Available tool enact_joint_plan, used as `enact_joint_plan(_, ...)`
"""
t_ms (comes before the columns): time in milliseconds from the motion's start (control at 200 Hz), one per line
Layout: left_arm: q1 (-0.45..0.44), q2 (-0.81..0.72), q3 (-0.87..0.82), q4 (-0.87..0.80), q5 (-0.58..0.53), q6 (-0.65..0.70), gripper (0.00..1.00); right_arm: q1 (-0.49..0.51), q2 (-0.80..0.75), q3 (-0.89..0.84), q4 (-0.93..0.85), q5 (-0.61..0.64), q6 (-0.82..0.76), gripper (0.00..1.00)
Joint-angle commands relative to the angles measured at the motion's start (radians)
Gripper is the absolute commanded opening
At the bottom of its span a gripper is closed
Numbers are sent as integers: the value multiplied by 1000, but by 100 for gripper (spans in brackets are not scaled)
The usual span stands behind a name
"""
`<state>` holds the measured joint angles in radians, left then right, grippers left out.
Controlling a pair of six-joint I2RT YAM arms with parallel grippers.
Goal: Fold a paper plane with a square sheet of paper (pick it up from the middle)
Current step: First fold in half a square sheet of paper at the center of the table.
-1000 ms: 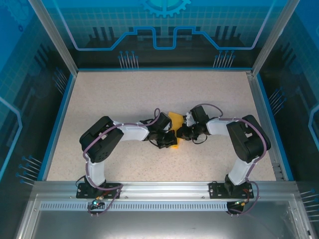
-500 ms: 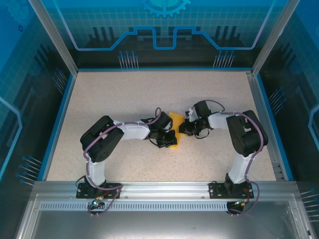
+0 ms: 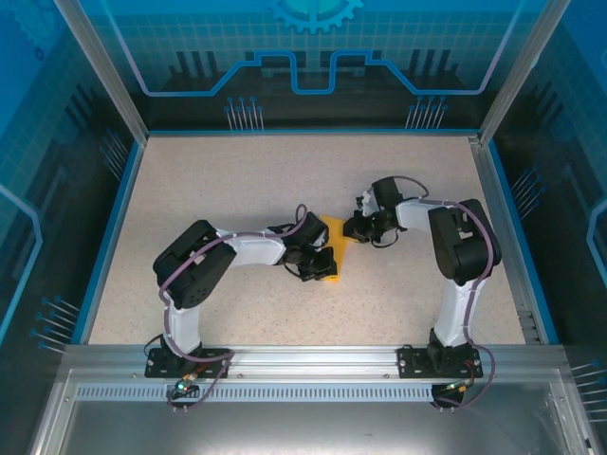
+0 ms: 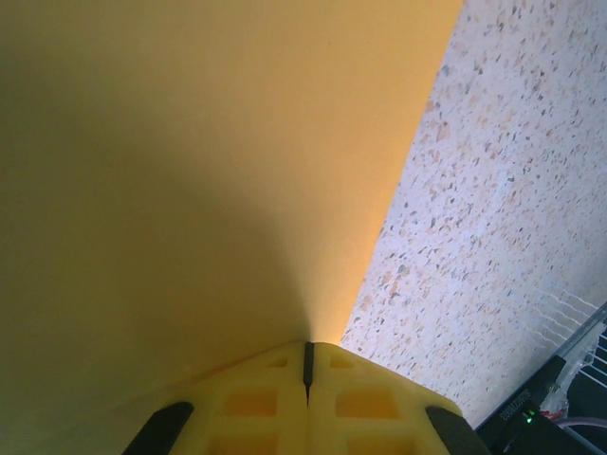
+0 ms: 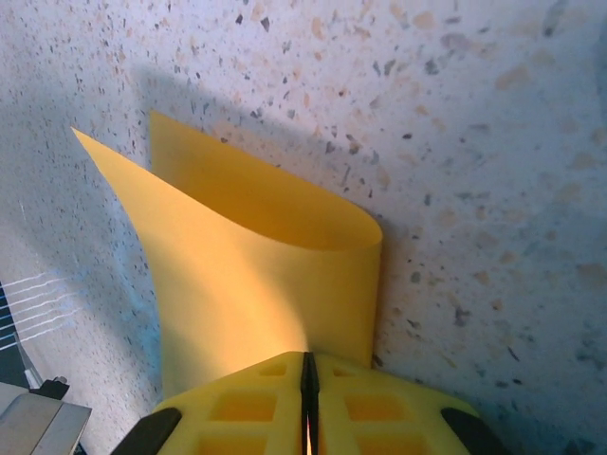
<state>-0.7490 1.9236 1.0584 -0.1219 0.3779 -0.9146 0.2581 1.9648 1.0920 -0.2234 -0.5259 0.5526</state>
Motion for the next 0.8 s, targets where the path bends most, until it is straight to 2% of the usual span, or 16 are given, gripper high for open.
enact_joint_plan(0,-6,51,-18,-143,-13,14,0,-48,57,57,24,122,-24,11)
enact_joint_plan(350,-6,51,-14,-145,-13,17,0,-76,161,241,-68,179,-39,12)
enact_joint_plan(680,-7,54,1,-157,-13,25,0,-79,153,325,-115,170,-54,12)
enact_joint_plan(795,-7,44,13,-164,-13,33,0,-79,99,309,-113,145,-52,13)
